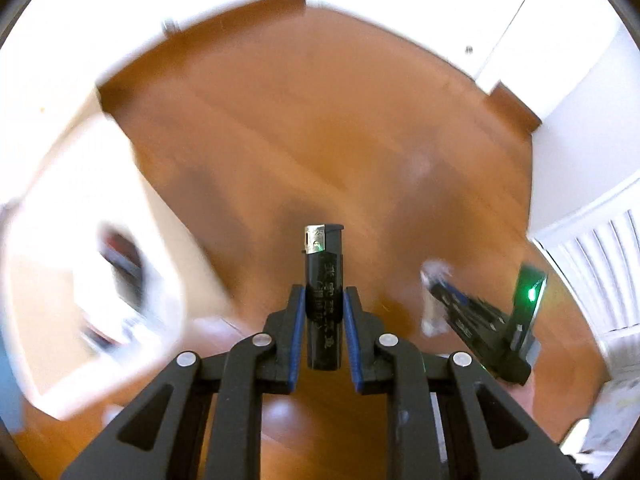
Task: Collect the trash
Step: 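Grasp the black lighter from the floor with the left gripper, then drop the lighter into the wastebasket with the left gripper while the right drops the plastic bag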
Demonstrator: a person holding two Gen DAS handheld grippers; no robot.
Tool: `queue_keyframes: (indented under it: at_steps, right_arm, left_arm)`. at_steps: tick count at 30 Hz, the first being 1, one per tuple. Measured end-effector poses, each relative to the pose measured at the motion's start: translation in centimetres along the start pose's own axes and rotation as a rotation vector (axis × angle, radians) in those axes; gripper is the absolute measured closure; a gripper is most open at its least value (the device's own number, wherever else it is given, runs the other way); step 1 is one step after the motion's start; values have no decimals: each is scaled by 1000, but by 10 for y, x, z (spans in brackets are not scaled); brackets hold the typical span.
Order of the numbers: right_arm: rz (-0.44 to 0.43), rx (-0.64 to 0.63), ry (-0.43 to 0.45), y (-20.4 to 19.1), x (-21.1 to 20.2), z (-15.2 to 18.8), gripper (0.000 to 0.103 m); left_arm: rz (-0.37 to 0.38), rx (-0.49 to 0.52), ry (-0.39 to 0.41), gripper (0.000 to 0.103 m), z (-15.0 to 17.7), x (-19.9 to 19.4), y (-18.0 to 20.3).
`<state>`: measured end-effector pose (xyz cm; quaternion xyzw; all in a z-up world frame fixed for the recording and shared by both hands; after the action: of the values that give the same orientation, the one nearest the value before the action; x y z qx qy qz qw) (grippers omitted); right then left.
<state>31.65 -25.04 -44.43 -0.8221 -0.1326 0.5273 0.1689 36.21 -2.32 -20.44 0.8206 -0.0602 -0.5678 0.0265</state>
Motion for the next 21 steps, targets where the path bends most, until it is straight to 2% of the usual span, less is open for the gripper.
queue_keyframes:
  at_steps: [2,3,4,5,8,11,13,18,19,20,21]
  right_arm:
    - [-7,-6,9,-3,-4,-3,92]
    - [-9,-12,10,-4,-5,-3,92]
    - [-9,-15,10,-4,-6,-4,92]
    - [-10,-16,9,-4,-6,-4,92]
    - [-4,-17,1,-1,-6,-3,92]
    - [4,-17,-17,0,-3,-2,92]
    - [10,-18,-22,0,-2,-3,92]
    - [12,-24,-12,-3,-5,-7,92]
    - [9,-27,-9,-5,-6,-8,92]
    - [5,-33,-7,-8,-7,-10,92]
    - [0,-35,-1,-11,-9,-12,92]
  left_arm:
    - [-112,-6,39,85,-16,-28,-51]
    - [-152,-23,36,85,-20,-32,-67]
    - [-213,-69,16,85,-21,-31,-102]
    - [-249,-105,-24,85,-16,-23,-129]
    - [-285,-237,-192,85,8,18,-189]
    - [-238,-285,-331,85,31,58,-207]
    - [-201,-310,-382,85,34,78,-209]
    - [-228,-337,-411,83,26,88,-204]
    - [-232,-335,-418,73,27,84,-204]
    - [-216,-348,-419,55,29,78,-204]
    - [-203,-361,-417,45,12,73,-200]
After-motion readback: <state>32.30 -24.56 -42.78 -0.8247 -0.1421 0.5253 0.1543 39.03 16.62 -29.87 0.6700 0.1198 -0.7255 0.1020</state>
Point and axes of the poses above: each gripper's, at about its wrist camera, not at the fingertips, and x roughly the way its jaws point, y to its right, z to its underside, the point moved 5 cm from there along x, roughly the way its jaws point, and after that the axes turned 2 degrees about -y, right-handed, at the moved point
